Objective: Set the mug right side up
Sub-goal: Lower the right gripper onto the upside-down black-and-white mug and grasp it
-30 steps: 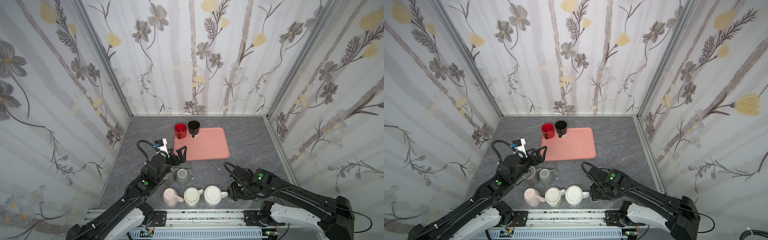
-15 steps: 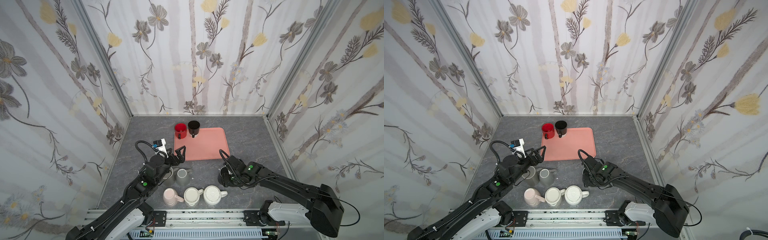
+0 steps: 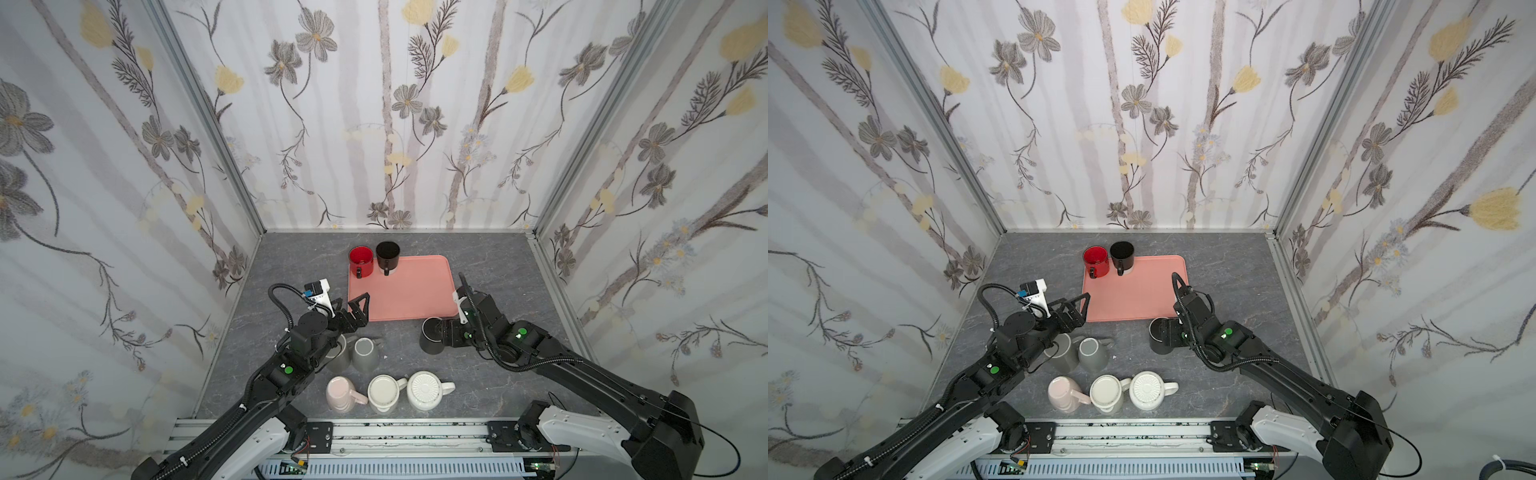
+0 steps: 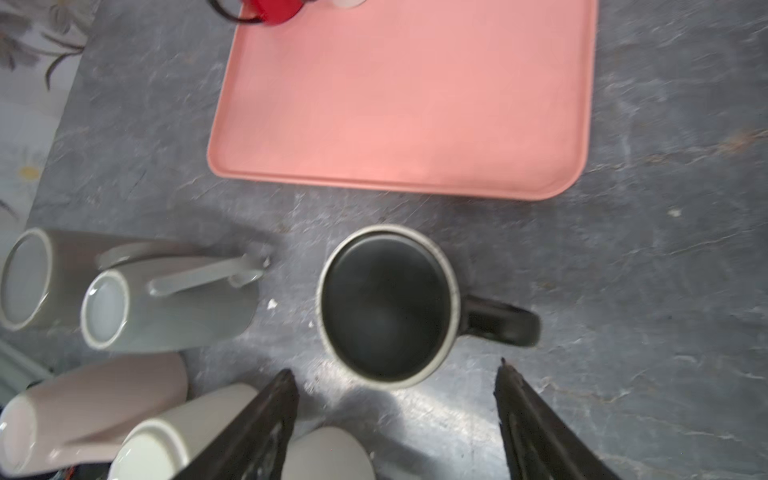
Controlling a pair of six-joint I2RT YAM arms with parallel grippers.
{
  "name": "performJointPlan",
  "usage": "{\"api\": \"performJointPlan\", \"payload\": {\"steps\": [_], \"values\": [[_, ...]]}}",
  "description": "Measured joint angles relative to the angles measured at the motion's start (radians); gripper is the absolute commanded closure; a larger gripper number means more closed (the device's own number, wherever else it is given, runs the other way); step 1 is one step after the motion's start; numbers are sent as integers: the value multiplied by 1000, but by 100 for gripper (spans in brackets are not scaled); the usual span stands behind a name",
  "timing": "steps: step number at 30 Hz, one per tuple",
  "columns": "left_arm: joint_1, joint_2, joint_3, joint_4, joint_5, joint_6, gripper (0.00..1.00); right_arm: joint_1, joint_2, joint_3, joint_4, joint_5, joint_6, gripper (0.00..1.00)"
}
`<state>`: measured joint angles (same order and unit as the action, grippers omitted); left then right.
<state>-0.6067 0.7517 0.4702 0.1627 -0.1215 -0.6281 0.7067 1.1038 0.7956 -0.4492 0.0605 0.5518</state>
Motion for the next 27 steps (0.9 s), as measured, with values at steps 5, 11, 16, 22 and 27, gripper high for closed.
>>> {"api": "performJointPlan", "payload": {"steps": [5, 11, 16, 22, 27], "values": [[2, 6, 4, -4, 11, -4, 0, -100, 99, -4, 120, -36, -75, 24], [2, -6, 6, -15, 12, -5, 0, -97, 153, -52, 247, -106, -79, 27], [4, -11, 2, -18, 10, -10, 0, -10, 152, -94, 299, -76, 7, 30], [4, -6, 3, -18, 10, -16, 0, 112, 151, -109, 373, -5, 152, 30], [5, 1, 8, -18, 10, -19, 0, 167, 154, -70, 425, -26, 204, 28]]}}
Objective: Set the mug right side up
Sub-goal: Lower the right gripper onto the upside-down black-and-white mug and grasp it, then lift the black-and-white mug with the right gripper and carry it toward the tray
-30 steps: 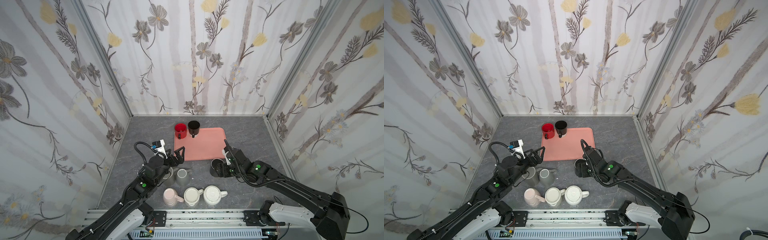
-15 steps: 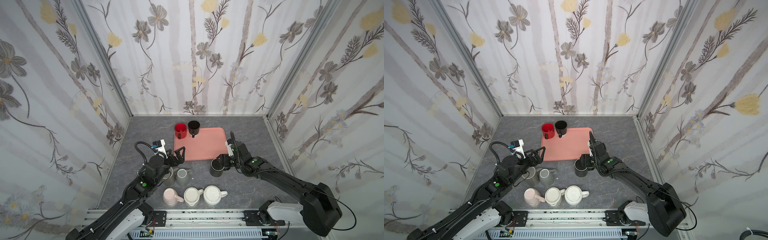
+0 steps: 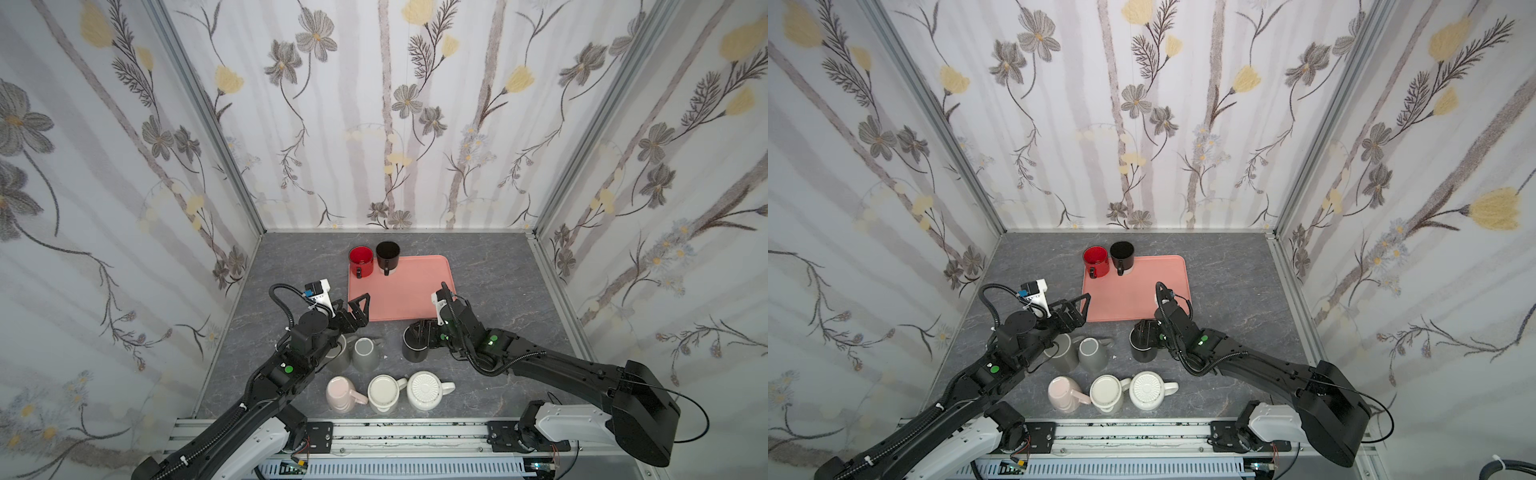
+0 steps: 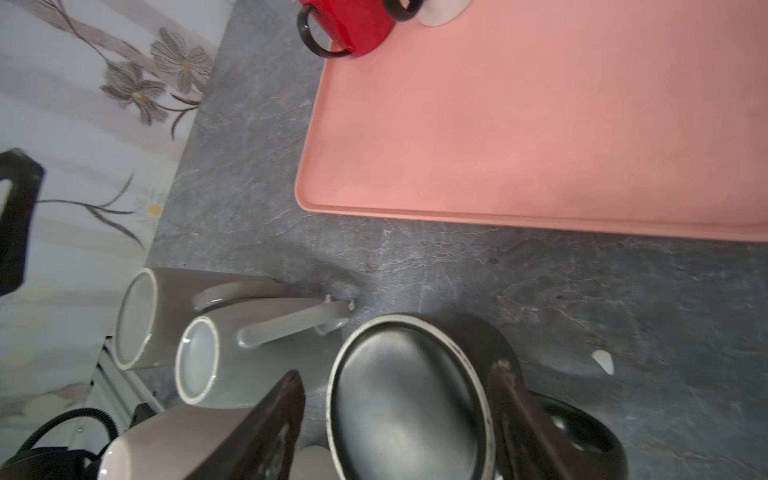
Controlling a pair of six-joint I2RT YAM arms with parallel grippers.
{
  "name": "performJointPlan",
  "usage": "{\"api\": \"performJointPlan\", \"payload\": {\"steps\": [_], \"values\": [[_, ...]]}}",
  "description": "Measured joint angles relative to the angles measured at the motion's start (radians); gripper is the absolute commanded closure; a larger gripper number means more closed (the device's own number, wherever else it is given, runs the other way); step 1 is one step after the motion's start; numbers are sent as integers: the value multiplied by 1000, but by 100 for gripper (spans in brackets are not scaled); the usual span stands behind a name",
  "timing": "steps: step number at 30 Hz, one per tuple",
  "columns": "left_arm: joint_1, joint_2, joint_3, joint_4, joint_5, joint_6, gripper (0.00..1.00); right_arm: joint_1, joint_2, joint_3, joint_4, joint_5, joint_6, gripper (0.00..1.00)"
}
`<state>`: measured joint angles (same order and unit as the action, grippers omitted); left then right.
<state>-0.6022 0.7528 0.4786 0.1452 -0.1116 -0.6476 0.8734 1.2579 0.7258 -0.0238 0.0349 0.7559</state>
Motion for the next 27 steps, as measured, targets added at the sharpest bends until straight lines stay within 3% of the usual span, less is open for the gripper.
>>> {"api": "performJointPlan", "payload": {"steps": [3, 12, 16, 27], "values": [[0, 6, 0, 0, 0, 0, 0, 2, -10, 47, -18, -2, -47, 26], [2, 19, 0, 0, 3, 0, 0, -28, -32, 123, -240, 2, -447, 19], [3, 24, 1, 0, 4, -4, 0, -51, -35, 116, -301, -84, -581, 17], [7, 27, 9, -1, 10, -6, 0, -135, 31, 106, -320, -270, -732, 17]]}}
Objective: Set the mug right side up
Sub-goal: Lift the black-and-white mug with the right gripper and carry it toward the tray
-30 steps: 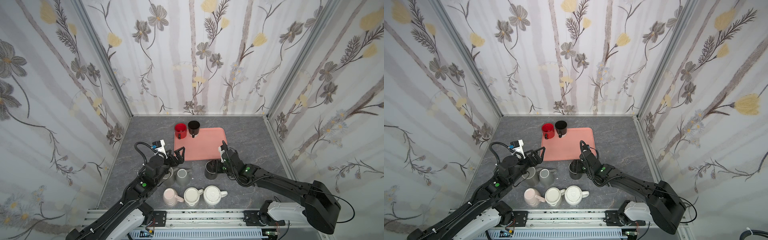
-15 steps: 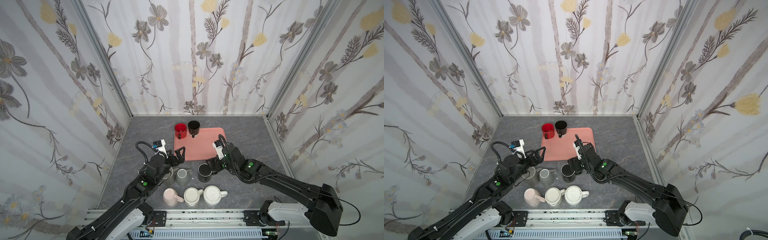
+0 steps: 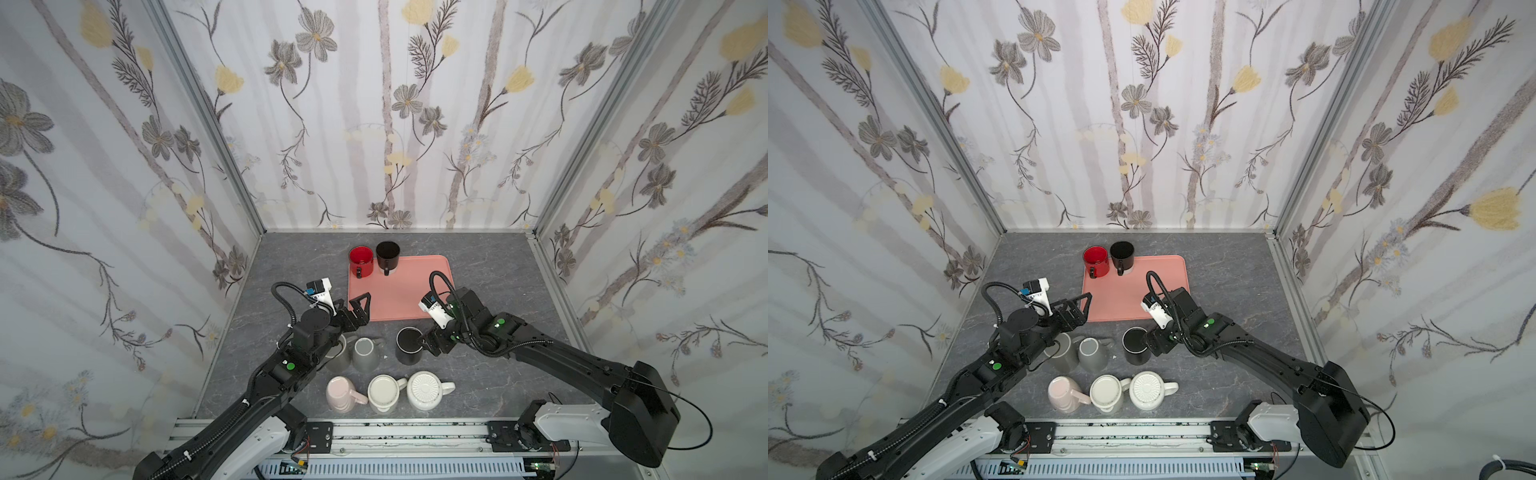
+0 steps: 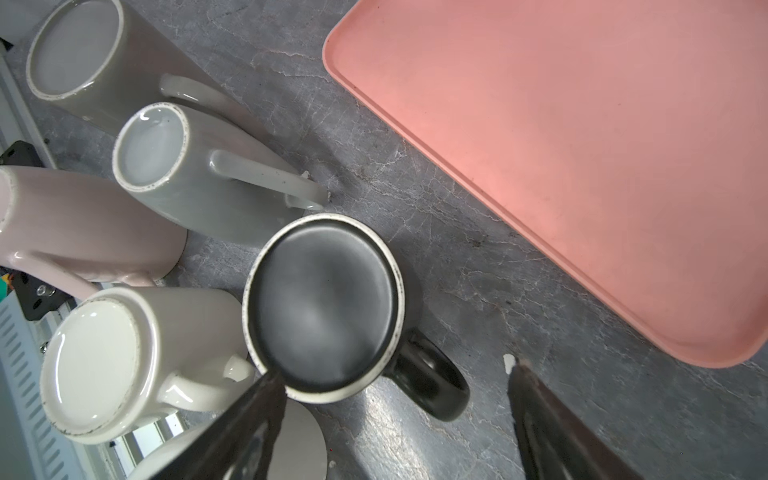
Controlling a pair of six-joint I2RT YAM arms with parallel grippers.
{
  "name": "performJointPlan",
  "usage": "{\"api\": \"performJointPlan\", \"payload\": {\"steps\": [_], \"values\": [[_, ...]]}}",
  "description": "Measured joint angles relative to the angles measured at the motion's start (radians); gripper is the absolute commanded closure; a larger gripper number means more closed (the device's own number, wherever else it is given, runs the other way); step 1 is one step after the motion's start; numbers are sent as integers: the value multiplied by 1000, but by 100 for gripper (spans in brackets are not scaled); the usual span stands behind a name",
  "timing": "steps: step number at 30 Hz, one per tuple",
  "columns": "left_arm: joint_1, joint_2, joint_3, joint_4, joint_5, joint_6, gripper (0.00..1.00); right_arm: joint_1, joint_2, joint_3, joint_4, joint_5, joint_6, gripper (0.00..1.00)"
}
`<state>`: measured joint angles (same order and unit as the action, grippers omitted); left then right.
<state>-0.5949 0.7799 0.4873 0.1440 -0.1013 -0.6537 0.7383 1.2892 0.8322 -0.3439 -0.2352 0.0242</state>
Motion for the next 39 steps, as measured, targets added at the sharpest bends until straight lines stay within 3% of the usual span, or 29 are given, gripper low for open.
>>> {"api": "performJointPlan", "payload": {"steps": [13, 24, 32, 39], "values": [[11, -3, 0, -1, 6, 1, 0, -20, 92, -2, 3, -126, -7, 24], [20, 0, -3, -1, 17, 0, 0, 29, 14, -53, 16, -125, 89, 34], [23, 2, -13, 2, 21, 0, 0, 125, 18, -35, 2, -21, 128, 4], [25, 0, -16, 2, 24, 0, 0, 185, 63, -8, 3, 74, 147, 6]]}}
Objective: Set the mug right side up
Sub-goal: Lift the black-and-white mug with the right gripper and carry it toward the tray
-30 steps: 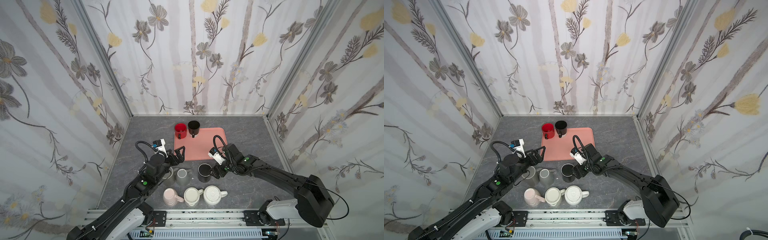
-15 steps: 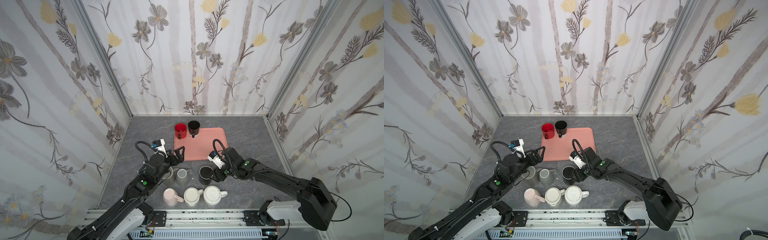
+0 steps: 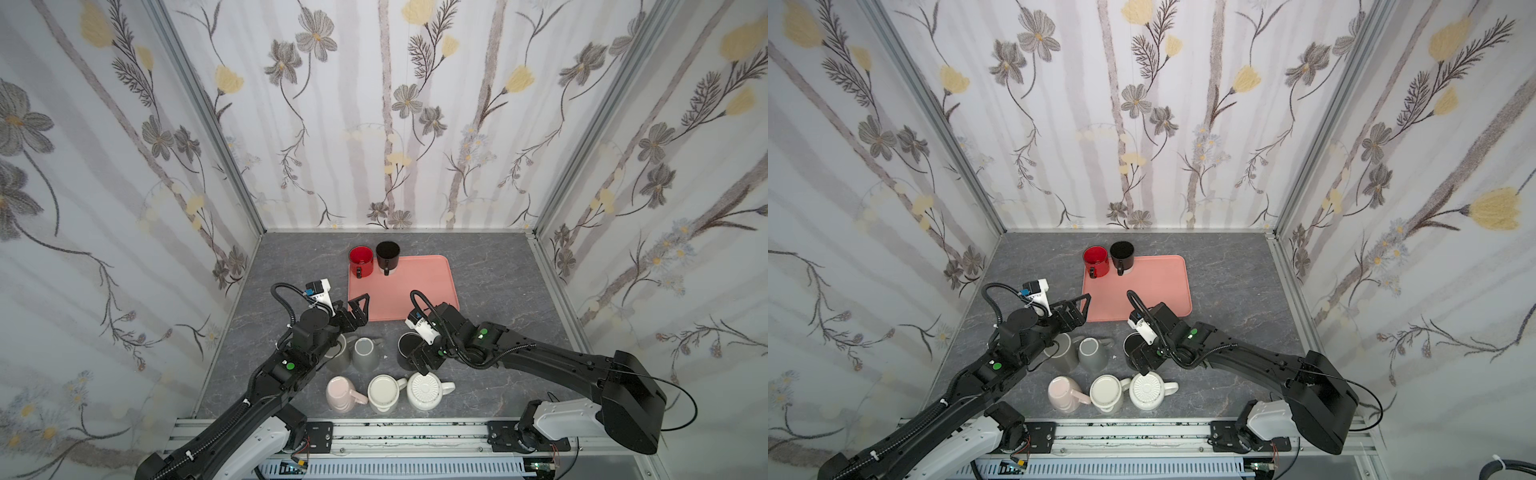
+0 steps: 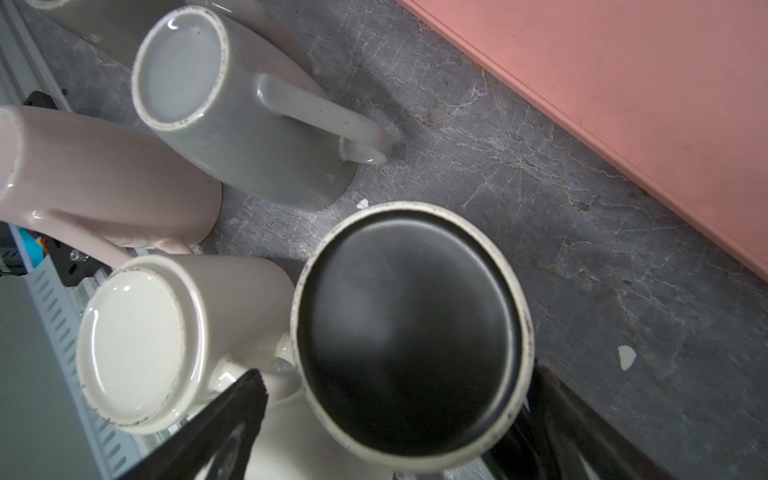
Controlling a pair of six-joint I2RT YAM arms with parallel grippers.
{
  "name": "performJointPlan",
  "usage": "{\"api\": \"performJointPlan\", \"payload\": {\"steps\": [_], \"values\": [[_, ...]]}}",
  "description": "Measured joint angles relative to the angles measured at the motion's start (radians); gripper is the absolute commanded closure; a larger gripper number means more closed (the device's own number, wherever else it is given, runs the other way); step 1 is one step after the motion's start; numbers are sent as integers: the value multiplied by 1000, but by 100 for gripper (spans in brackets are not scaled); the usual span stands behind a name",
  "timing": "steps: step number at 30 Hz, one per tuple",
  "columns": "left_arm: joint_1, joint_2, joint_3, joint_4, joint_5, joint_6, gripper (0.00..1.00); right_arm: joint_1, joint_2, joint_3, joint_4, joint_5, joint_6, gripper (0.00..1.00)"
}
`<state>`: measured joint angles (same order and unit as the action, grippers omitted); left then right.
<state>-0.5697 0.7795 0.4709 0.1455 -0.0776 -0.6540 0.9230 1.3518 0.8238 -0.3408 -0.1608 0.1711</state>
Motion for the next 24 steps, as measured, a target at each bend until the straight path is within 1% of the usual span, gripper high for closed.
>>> {"api": "performJointPlan", "payload": {"steps": [3, 7, 11, 13, 14, 15, 17, 18, 19, 22, 24], "values": [[2, -3, 0, 0, 0, 0, 0, 13, 28, 14, 2, 39, 11, 13], [5, -11, -1, 0, 0, 0, 0, 13, 47, 23, 18, 90, 46, 26], [7, -21, -1, 0, 0, 0, 0, 13, 73, 43, 44, 117, 90, 37], [8, -27, -1, 0, 0, 0, 0, 14, 91, 58, 71, 129, 114, 38], [8, -31, -1, -1, 0, 0, 0, 14, 101, 66, 86, 134, 133, 38], [9, -34, -1, -1, 0, 0, 0, 14, 112, 72, 99, 140, 147, 34], [9, -41, -1, -2, 0, 0, 0, 16, 131, 76, 123, 142, 185, 23], [9, -45, -1, -3, 0, 0, 0, 18, 135, 76, 129, 144, 195, 19], [9, -48, -1, -5, 0, 0, 0, 19, 135, 76, 136, 145, 206, 16], [10, -55, -1, -11, 0, 0, 0, 20, 116, 71, 159, 154, 226, 14], [11, -57, -1, -18, 0, 0, 0, 24, 88, 69, 170, 174, 246, 10]]}}
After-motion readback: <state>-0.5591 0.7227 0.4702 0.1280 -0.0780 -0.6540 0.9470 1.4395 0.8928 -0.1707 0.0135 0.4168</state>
